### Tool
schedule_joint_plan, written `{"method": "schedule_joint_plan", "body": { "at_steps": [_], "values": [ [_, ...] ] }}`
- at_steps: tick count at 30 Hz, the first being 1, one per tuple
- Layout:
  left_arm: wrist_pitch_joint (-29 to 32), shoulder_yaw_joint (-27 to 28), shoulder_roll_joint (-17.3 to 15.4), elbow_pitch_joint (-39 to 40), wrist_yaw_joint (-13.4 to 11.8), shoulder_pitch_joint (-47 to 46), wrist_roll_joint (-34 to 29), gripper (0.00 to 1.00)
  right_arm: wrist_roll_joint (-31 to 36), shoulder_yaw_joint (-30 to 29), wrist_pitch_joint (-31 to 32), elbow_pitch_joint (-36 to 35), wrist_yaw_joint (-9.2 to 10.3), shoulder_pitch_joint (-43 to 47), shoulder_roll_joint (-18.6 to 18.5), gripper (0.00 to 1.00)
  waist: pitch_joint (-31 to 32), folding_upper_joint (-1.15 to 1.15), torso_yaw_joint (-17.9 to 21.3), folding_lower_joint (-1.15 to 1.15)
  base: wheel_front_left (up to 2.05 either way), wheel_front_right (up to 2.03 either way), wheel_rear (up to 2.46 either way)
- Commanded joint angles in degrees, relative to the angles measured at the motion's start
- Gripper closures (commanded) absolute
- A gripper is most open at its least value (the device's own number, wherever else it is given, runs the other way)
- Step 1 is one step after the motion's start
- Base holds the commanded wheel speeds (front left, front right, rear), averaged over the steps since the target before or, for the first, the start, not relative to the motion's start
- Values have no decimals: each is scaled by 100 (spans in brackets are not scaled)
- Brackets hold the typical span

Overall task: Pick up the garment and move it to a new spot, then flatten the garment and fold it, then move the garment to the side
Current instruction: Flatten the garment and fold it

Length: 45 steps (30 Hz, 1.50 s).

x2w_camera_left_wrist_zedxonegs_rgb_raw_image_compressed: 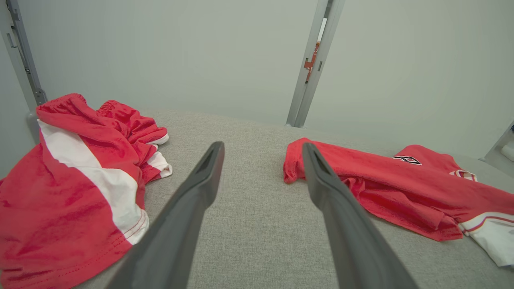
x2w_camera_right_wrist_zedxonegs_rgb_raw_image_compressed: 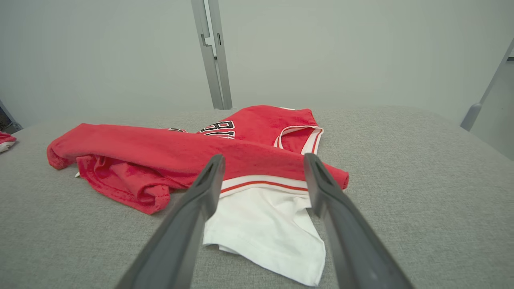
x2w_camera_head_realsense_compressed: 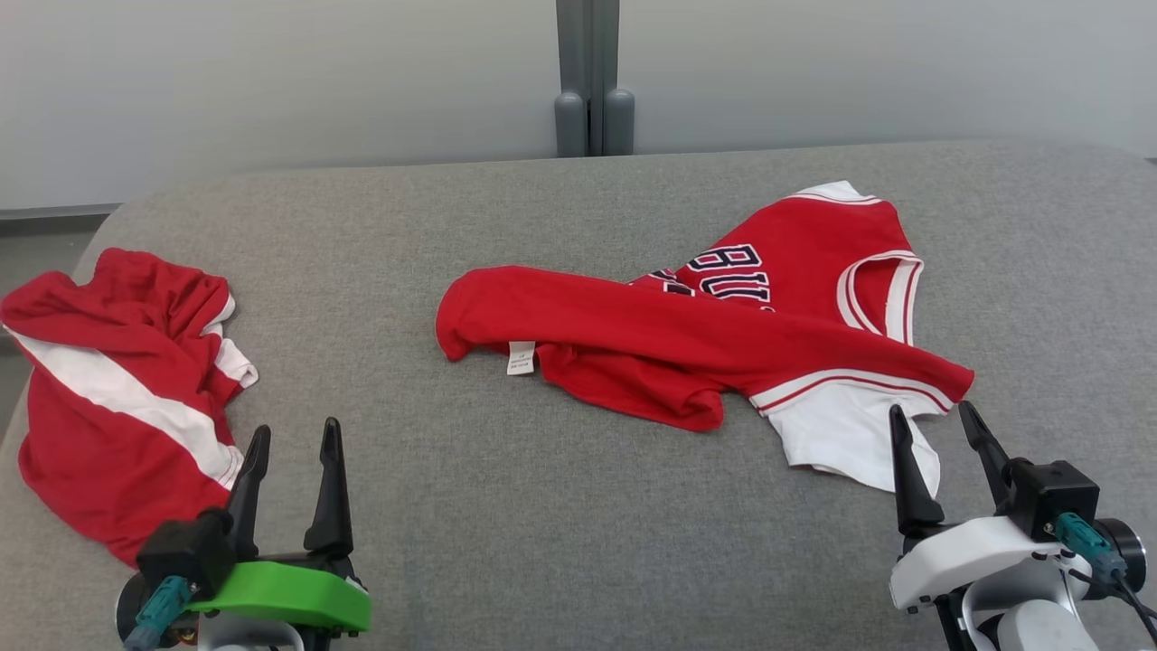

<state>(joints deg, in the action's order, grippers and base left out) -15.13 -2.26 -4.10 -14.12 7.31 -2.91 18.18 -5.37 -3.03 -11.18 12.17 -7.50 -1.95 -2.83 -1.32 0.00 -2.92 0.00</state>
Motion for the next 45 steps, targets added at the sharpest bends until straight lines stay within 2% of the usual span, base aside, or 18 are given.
{"method": "schedule_joint_plan", "body": {
  "at_steps": [1, 18, 23, 31, 35, 41, 45],
  "values": [
    [0, -23, 23, -14, 27, 90, -5, 0, -24, -12, -22, 1, 1, 90, -12, 0, 47, 0, 40, 0, 0, 0, 0],
    [-1, -184, 16, -101, 27, -3, 47, 0, -31, -11, 108, -203, 1, 3, -11, 0, -9, 0, 159, 0, 0, 0, 0],
    [-1, -242, 25, -336, 28, -128, 150, 0, -100, -67, 339, -78, 1, -86, -12, 0, -109, 0, 200, 0, 0, 0, 0],
    [-1, -541, 76, -1400, 28, -960, 99, 0, -265, -359, 1192, 202, 1, -519, -12, 0, -498, 0, 307, 0, 0, 0, 0],
    [2, -695, 85, -2383, 13, -1825, 124, 0, -223, -512, 1758, 503, 1, -941, -9, 0, -898, 0, 433, 0, 0, 0, 0],
    [1, -690, 98, -3349, -130, -2724, 141, 0, -260, -385, 2141, 989, 1, -1388, -7, 0, -1339, 0, 592, 0, 0, 0, 0],
    [1, -766, 96, -3803, -75, -3164, 172, 0, -218, -262, 2261, 1270, 1, -1586, -13, 0, -1595, 0, 669, 0, 0, 0, 0]
  ]
}}
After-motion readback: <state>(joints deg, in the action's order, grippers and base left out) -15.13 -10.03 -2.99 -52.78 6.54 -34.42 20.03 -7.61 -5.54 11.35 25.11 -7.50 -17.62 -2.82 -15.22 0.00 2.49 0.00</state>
